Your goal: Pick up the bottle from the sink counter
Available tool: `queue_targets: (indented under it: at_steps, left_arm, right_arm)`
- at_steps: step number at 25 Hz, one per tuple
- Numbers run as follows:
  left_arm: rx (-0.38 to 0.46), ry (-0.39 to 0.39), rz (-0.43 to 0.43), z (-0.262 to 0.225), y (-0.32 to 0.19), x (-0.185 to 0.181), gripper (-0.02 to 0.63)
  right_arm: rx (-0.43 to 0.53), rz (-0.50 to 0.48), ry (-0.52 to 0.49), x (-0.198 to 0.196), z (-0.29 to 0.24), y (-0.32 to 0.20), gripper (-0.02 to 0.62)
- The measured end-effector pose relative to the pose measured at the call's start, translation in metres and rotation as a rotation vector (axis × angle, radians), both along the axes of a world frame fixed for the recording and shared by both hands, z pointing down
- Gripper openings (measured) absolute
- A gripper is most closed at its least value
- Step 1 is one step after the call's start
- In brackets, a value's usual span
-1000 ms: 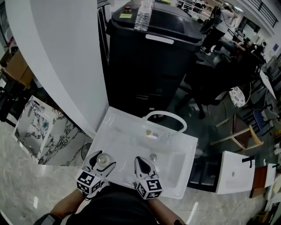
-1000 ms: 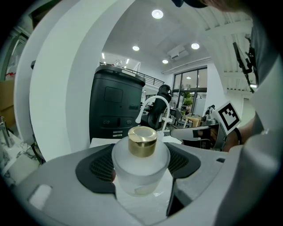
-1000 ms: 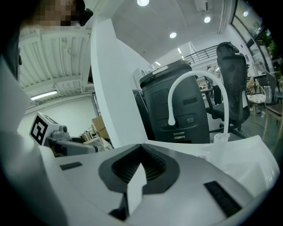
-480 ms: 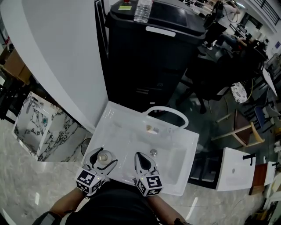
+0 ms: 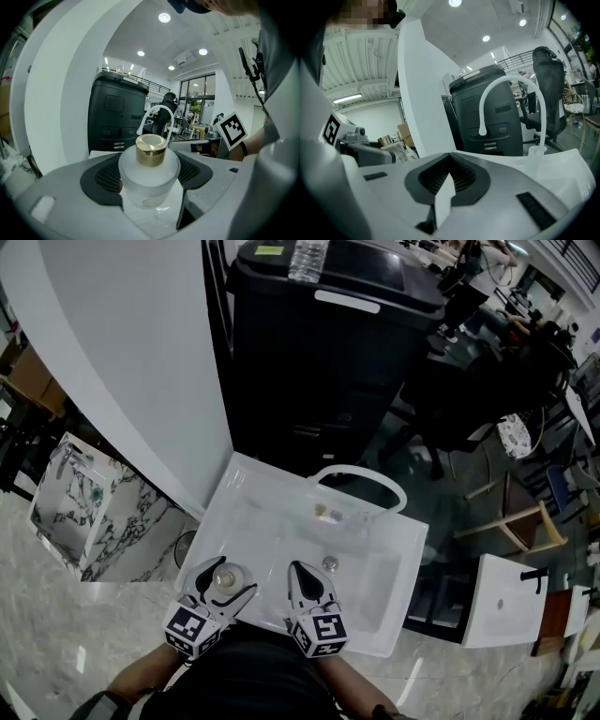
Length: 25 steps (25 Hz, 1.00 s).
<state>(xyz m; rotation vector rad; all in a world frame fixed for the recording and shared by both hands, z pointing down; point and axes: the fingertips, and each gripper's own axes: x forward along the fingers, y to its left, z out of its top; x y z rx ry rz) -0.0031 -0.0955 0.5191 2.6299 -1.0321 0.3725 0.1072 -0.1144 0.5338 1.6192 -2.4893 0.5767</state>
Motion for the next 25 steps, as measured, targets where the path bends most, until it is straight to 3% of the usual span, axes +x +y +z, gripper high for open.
queue_targets:
  at_steps: [25]
  left_arm:
    - [0.020,0.011,0.001,-0.0065,-0.0025,-0.0005,0.342]
  right_arm:
    - [0.039,-0.045,0.010,-0.0089,-0.0089,0.0011,0.005]
